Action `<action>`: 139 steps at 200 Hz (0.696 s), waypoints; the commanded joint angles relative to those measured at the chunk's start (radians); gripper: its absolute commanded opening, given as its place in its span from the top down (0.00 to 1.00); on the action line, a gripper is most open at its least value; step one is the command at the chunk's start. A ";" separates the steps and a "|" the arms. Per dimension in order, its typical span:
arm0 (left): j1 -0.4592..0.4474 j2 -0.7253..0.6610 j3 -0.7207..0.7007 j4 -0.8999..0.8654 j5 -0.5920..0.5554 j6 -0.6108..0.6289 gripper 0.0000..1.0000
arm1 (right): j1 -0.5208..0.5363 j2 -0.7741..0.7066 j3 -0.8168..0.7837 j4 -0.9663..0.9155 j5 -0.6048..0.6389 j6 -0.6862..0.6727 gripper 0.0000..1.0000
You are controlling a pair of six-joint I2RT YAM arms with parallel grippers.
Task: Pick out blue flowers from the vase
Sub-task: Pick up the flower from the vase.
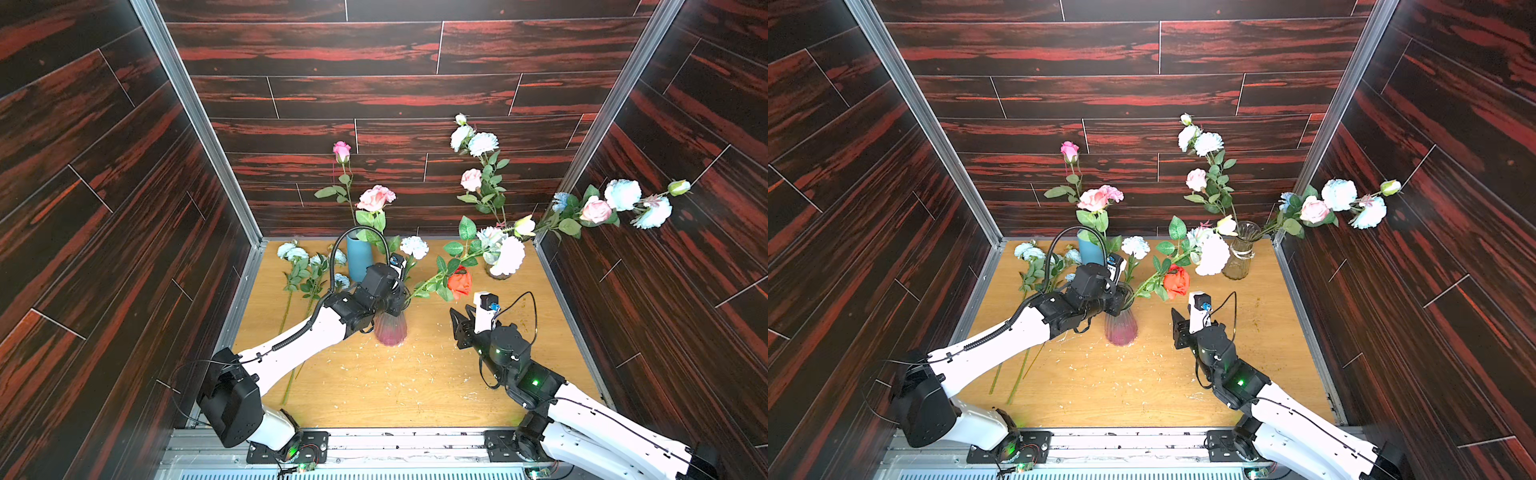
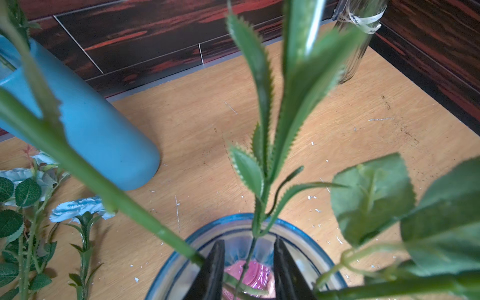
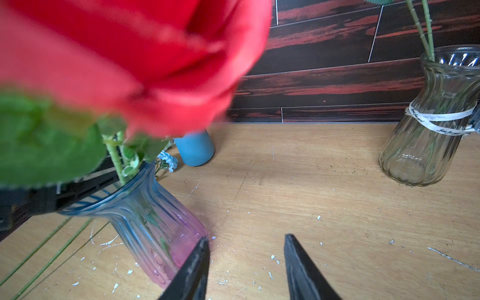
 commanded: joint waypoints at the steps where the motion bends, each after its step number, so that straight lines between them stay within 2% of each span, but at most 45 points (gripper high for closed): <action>1: 0.002 0.029 0.018 -0.025 -0.012 0.006 0.70 | -0.003 -0.010 0.010 0.004 -0.005 0.006 0.51; 96: 0.002 0.045 0.034 -0.005 0.044 -0.012 0.99 | -0.004 -0.009 0.010 0.006 -0.010 0.007 0.51; 139: 0.002 -0.019 0.040 0.007 0.073 -0.020 1.00 | -0.005 -0.008 0.008 0.008 -0.008 0.007 0.51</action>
